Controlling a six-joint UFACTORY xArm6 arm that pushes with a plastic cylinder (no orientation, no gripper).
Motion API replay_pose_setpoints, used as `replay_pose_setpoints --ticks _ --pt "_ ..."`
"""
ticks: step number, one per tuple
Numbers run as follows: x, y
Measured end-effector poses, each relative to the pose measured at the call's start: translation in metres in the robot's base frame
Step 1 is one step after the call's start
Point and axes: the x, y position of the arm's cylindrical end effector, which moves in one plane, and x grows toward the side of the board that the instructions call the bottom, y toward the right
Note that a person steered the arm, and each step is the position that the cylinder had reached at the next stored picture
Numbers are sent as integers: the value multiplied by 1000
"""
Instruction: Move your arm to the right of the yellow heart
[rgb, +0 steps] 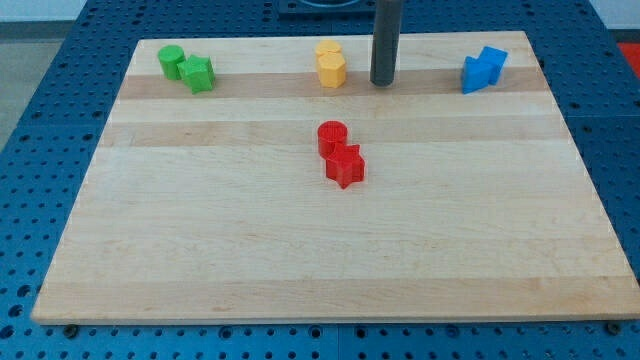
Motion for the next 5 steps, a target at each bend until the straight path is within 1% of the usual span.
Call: replay_pose_setpoints --ticks 4,5 --pt "-3 3" --pt "-49 1"
